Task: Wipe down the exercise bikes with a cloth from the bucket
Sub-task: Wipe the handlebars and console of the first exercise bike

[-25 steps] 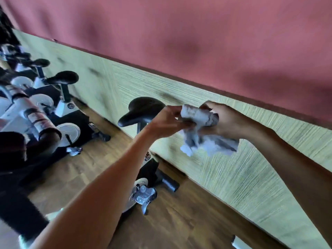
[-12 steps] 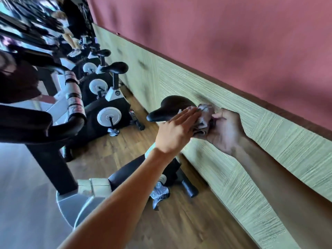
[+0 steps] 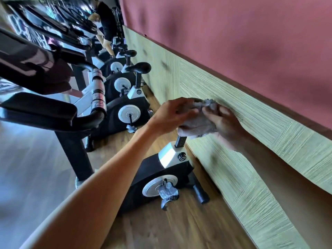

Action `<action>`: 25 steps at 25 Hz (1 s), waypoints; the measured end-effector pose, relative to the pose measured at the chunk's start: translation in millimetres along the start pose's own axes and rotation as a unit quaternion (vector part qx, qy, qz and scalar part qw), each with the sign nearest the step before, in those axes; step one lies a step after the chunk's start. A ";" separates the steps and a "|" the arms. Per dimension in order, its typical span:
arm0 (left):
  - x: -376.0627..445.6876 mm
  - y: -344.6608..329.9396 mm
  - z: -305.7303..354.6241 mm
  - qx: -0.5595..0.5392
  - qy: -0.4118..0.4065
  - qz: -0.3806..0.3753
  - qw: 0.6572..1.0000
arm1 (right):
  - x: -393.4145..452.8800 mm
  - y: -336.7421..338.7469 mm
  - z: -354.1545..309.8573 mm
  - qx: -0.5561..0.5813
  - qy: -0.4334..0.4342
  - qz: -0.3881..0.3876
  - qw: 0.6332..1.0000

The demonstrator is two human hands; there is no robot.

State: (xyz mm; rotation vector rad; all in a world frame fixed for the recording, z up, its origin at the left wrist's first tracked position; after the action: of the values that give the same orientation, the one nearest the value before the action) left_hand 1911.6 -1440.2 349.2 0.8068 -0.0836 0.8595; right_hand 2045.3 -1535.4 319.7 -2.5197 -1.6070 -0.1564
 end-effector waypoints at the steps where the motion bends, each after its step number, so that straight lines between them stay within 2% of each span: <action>1: 1.2 4.7 -4.1 0.010 0.005 0.014 1.000 | 0.9 -3.3 -2.4 -0.017 0.013 -0.008 1.000; 4: -1.2 12.9 -10.9 -0.021 0.048 0.050 0.997 | 3.4 -10.5 -4.5 -0.044 0.033 -0.024 0.998; 8: -11.8 10.0 -16.6 -0.081 0.129 -0.051 0.987 | 6.5 -14.0 -15.0 -0.053 0.006 -0.037 0.998; 10: -10.8 15.1 -20.2 -0.049 0.139 -0.060 0.987 | 12.3 -13.4 -27.8 -0.165 0.044 -0.009 0.985; 12: -5.9 24.4 -22.1 -0.029 0.155 -0.009 0.987 | 18.2 -10.2 -35.9 -0.308 0.092 0.072 0.944; 14: -3.3 35.0 -22.5 0.008 0.161 0.083 0.983 | 17.8 -18.1 -36.9 -0.350 0.129 0.147 0.916; 16: -10.8 38.0 -18.6 0.023 0.144 0.143 0.979 | 20.3 -42.1 -24.6 -0.270 0.075 0.133 0.951; 18: -20.7 34.1 -11.4 -0.018 0.126 0.125 0.984 | 26.1 -71.9 -13.0 -0.144 0.006 0.104 0.984; 22: -35.2 74.3 -3.9 -0.160 0.135 0.042 0.977 | 47.0 -123.1 -32.1 -0.031 0.103 0.143 0.984; 23: -39.7 94.8 -3.5 -0.159 0.143 0.020 0.977 | 51.7 -137.5 -36.7 -0.015 0.125 0.150 0.981; 25: -48.8 147.6 -2.6 -0.042 0.134 0.029 0.990 | 58.9 -174.7 -48.5 0.010 0.153 0.142 0.978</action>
State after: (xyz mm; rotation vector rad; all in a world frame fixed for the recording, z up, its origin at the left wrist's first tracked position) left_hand 1774.6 -1413.4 417.7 0.6078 0.0934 1.0064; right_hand 1911.3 -1419.1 389.4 -2.5234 -1.1186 -0.4651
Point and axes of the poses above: each hand's wrist, its own x-axis towards the middle knuckle, its own y-axis out of the back of the hand, z = x × y, the point moved 6 cm from there along x, towards the middle knuckle, and after that the axes turned 6 degrees about z, right-handed, at the moved point
